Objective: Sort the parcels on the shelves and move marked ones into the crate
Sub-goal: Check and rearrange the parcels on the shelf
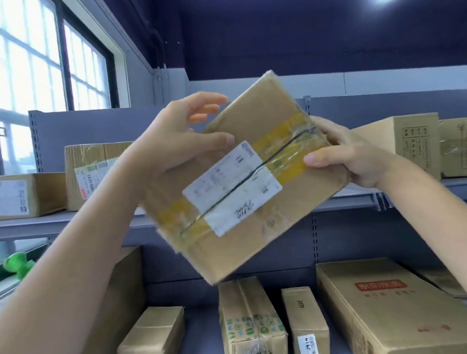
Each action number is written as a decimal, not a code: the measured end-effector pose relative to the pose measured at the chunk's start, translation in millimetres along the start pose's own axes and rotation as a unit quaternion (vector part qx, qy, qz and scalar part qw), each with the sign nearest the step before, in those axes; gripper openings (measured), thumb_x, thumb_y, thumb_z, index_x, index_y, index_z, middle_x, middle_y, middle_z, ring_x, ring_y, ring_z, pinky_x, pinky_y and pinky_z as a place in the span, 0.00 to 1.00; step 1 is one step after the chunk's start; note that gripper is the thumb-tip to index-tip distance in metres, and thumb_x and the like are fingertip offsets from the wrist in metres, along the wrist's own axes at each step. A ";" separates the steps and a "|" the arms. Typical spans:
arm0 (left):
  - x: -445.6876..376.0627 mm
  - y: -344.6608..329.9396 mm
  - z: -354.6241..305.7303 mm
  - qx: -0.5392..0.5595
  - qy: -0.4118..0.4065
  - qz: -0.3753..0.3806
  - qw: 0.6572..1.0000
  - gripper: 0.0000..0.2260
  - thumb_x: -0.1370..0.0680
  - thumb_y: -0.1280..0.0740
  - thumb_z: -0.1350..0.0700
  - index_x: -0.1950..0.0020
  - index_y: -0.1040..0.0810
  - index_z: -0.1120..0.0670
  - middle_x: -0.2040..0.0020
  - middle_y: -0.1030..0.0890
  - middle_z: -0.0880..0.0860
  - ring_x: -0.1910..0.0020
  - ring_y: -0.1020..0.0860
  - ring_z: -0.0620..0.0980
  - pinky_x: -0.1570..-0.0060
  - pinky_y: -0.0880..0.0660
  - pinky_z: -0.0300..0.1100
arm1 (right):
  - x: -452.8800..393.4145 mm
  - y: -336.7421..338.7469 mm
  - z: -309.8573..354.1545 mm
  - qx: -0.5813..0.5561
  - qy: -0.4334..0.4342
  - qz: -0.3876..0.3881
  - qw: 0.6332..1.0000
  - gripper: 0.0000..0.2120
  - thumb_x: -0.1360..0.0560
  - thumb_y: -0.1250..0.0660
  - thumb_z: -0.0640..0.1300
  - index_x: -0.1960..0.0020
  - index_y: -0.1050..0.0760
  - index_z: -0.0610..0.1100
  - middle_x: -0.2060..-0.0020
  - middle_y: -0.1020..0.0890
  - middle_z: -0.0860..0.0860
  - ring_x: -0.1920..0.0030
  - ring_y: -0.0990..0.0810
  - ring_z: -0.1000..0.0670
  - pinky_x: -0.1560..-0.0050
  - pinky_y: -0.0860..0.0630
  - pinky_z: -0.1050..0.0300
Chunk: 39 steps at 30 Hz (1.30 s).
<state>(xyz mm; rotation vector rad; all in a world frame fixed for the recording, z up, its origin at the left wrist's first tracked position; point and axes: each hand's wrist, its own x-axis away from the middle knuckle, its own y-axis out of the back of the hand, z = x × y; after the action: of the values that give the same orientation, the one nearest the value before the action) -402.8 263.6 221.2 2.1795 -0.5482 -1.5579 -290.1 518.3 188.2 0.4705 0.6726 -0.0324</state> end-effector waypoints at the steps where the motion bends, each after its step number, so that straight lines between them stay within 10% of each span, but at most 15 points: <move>1: -0.6 3.4 6.0 -0.062 0.009 -0.032 0.998 0.29 0.35 0.25 0.45 0.36 0.29 0.43 0.40 0.24 0.43 0.42 0.26 0.41 0.42 0.30 0.42 | -0.9 0.8 -4.6 -0.023 0.004 -0.033 0.999 0.29 0.37 0.33 0.38 0.36 0.30 0.49 0.48 0.19 0.48 0.50 0.19 0.48 0.57 0.20 0.56; 6: 8.4 11.0 48.9 -0.144 0.112 -0.137 0.974 0.40 0.36 0.26 0.40 0.29 0.41 0.44 0.32 0.33 0.52 0.34 0.33 0.52 0.40 0.32 0.52 | -6.5 5.0 -27.2 -0.133 0.031 -0.137 0.981 0.31 0.35 0.32 0.36 0.33 0.33 0.40 0.43 0.22 0.42 0.48 0.21 0.44 0.52 0.20 0.54; 10: 19.7 -15.4 73.2 0.133 0.151 -0.068 0.977 0.38 0.43 0.24 0.46 0.37 0.36 0.47 0.45 0.22 0.46 0.46 0.21 0.45 0.54 0.21 0.39 | -14.4 -1.0 -44.6 -0.174 0.016 -0.165 0.971 0.32 0.36 0.33 0.37 0.32 0.35 0.41 0.43 0.22 0.42 0.49 0.19 0.47 0.55 0.19 0.56; 14: 19.5 -39.2 96.6 0.114 0.147 -0.137 0.973 0.33 0.36 0.22 0.58 0.36 0.35 0.49 0.48 0.23 0.43 0.44 0.23 0.50 0.44 0.25 0.49 | -22.5 -10.5 -64.4 -0.003 -0.008 -0.223 0.975 0.25 0.30 0.32 0.32 0.38 0.31 0.51 0.47 0.21 0.53 0.45 0.22 0.52 0.47 0.22 0.56; 19: 11.8 -57.9 99.8 0.018 0.134 -0.204 0.970 0.35 0.32 0.25 0.56 0.30 0.39 0.47 0.47 0.26 0.38 0.50 0.27 0.42 0.64 0.34 0.27 | -36.1 -22.9 -82.4 0.197 -0.010 -0.300 0.934 0.29 0.27 0.32 0.37 0.30 0.39 0.50 0.43 0.25 0.55 0.41 0.26 0.52 0.39 0.29 0.52; 21: 9.6 -63.9 101.4 -0.008 0.124 -0.205 0.971 0.38 0.30 0.26 0.57 0.27 0.44 0.48 0.42 0.30 0.40 0.46 0.30 0.41 0.56 0.37 0.28 | -40.9 -25.0 -88.7 0.264 0.007 -0.315 0.912 0.38 0.28 0.30 0.38 0.26 0.47 0.49 0.32 0.32 0.50 0.33 0.33 0.50 0.33 0.37 0.52; 26: 7.6 -80.9 114.8 -0.039 0.139 -0.149 0.978 0.46 0.30 0.26 0.57 0.24 0.56 0.52 0.25 0.41 0.50 0.28 0.39 0.49 0.33 0.43 0.39 | -54.6 -29.0 -103.0 0.351 -0.031 -0.233 0.906 0.54 0.32 0.26 0.40 0.26 0.65 0.54 0.24 0.61 0.50 0.25 0.54 0.50 0.33 0.50 0.58; 39: -29.7 -85.7 149.9 -0.083 0.261 -0.100 0.956 0.46 0.29 0.28 0.55 0.25 0.60 0.52 0.31 0.33 0.59 0.36 0.31 0.59 0.40 0.34 0.47 | -100.7 -28.2 -120.6 0.346 -0.152 -0.190 0.906 0.58 0.32 0.27 0.39 0.28 0.74 0.48 0.24 0.58 0.44 0.27 0.42 0.44 0.32 0.40 0.53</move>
<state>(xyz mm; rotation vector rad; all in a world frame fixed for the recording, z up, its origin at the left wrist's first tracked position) -547.3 337.0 154.5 2.4319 -0.0291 -0.9947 -445.7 532.7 155.6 0.9871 0.4193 -0.7211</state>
